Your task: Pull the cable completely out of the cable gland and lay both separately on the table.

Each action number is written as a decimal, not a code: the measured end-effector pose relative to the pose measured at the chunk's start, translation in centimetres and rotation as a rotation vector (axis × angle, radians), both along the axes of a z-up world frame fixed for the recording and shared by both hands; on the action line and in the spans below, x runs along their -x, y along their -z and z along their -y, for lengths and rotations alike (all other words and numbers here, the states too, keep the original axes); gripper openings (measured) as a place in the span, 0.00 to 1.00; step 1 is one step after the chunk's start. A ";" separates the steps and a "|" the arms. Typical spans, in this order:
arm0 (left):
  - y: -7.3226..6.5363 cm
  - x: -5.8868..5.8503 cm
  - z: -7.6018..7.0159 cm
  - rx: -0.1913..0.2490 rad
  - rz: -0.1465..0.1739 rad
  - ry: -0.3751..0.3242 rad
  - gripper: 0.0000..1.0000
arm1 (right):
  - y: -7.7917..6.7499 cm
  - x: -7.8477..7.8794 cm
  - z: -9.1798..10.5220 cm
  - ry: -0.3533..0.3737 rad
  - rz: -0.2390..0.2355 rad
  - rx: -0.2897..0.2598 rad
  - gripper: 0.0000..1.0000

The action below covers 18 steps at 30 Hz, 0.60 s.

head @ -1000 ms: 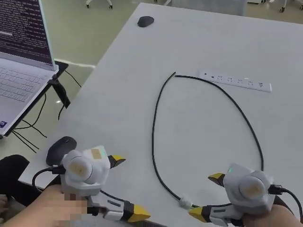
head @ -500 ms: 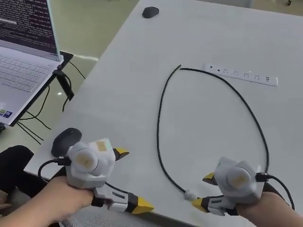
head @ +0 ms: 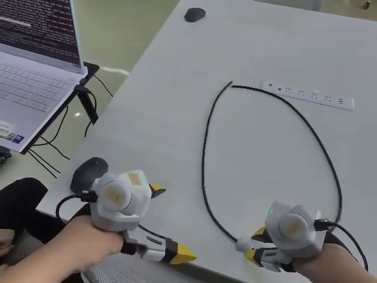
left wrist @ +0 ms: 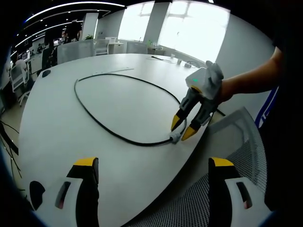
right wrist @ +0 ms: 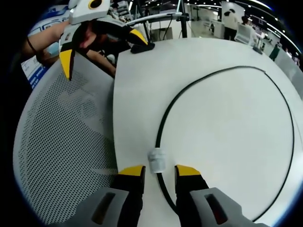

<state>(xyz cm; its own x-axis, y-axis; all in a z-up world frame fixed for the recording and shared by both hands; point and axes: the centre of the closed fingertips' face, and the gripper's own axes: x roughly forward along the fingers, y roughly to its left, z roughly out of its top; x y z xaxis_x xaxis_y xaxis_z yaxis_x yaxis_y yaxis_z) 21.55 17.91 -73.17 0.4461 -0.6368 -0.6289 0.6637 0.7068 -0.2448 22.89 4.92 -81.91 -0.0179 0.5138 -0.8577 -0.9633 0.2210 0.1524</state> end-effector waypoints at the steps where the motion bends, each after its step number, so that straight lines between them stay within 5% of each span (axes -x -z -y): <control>1: 0.0 0.0 -0.1 0.002 0.001 -0.002 0.96 | 0.0 0.0 -0.1 -0.001 0.000 0.000 0.21; 18: -0.2 0.4 -0.5 0.014 -0.004 -0.014 0.94 | 0.4 0.1 -0.4 -0.026 0.004 0.010 0.09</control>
<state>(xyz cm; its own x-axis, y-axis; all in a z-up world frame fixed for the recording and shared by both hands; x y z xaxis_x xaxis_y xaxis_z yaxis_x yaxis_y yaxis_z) 21.16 18.45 -72.92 0.4524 -0.6394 -0.6217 0.6528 0.7124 -0.2577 22.79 5.32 -82.35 -0.0281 0.5049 -0.8627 -0.9693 0.1971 0.1469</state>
